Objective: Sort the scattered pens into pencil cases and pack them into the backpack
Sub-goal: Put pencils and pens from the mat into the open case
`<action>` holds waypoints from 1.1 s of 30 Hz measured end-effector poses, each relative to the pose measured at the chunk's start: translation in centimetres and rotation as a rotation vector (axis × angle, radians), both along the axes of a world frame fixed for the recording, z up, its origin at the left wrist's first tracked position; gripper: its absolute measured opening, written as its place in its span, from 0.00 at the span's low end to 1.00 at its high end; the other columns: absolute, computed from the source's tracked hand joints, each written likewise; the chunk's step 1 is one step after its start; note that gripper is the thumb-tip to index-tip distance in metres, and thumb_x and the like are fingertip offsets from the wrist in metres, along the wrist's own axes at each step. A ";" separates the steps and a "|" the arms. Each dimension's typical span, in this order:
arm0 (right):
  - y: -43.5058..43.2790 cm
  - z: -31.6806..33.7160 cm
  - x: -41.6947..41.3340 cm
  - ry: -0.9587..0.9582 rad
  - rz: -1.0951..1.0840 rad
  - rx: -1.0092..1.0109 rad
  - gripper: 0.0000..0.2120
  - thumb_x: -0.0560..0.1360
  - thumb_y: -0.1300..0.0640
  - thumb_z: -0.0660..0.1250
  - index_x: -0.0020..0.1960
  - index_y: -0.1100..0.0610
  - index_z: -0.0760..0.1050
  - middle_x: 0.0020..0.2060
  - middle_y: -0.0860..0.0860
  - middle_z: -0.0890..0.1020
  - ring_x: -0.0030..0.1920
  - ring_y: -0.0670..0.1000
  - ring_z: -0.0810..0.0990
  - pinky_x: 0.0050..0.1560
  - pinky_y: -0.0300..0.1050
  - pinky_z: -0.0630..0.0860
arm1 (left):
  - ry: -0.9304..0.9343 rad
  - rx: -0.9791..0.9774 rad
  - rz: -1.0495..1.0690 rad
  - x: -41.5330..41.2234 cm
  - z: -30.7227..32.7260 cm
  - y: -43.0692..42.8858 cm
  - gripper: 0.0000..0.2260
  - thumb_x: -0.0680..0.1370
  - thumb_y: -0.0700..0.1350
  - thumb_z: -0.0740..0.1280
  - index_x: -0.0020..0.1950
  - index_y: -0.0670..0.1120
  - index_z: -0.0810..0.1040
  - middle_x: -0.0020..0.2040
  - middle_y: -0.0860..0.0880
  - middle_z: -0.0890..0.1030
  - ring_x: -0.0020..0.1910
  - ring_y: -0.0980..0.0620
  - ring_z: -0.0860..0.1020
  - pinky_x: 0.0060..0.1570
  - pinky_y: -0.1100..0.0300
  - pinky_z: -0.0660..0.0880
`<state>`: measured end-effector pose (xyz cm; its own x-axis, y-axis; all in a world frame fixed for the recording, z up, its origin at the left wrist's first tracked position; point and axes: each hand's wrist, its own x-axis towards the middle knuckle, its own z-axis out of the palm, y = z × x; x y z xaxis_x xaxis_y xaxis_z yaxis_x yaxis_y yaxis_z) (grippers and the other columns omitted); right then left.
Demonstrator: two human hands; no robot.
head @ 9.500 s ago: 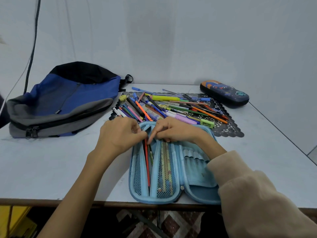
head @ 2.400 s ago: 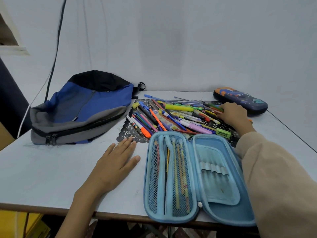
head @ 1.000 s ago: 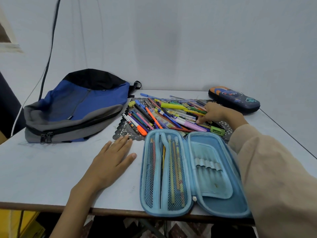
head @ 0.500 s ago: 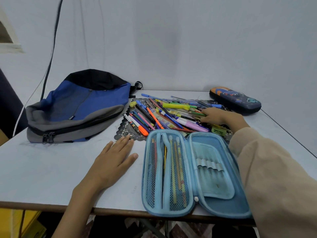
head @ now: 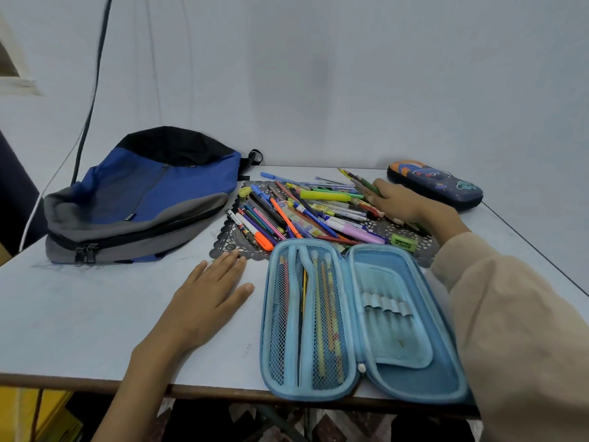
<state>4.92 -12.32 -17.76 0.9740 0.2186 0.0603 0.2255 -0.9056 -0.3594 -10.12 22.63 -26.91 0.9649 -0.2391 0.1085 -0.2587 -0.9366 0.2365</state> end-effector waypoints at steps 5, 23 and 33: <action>2.2 0.7 0.1 -0.078 0.047 0.072 0.15 0.78 0.49 0.67 0.45 0.62 0.73 0.35 0.55 0.75 0.35 0.55 0.72 0.37 0.46 0.65 | 0.009 0.001 0.005 0.0 -0.1 0.1 0.44 0.68 0.74 0.31 0.80 0.55 0.49 0.79 0.58 0.47 0.77 0.63 0.43 0.76 0.58 0.40; 7.6 -1.6 -0.5 -0.123 0.006 -0.212 0.15 0.74 0.48 0.69 0.38 0.55 0.67 0.36 0.50 0.73 0.41 0.54 0.74 0.32 0.44 0.62 | -0.016 -0.017 -0.007 -0.1 0.1 0.0 0.46 0.67 0.75 0.30 0.80 0.54 0.51 0.79 0.58 0.49 0.76 0.65 0.44 0.74 0.62 0.39; 8.2 -1.6 -0.8 -0.058 0.047 -0.175 0.16 0.71 0.48 0.73 0.38 0.55 0.67 0.35 0.49 0.73 0.41 0.54 0.75 0.30 0.44 0.63 | -0.014 0.008 -0.004 0.1 0.0 0.1 0.42 0.70 0.72 0.33 0.80 0.55 0.50 0.79 0.58 0.48 0.76 0.64 0.44 0.74 0.61 0.39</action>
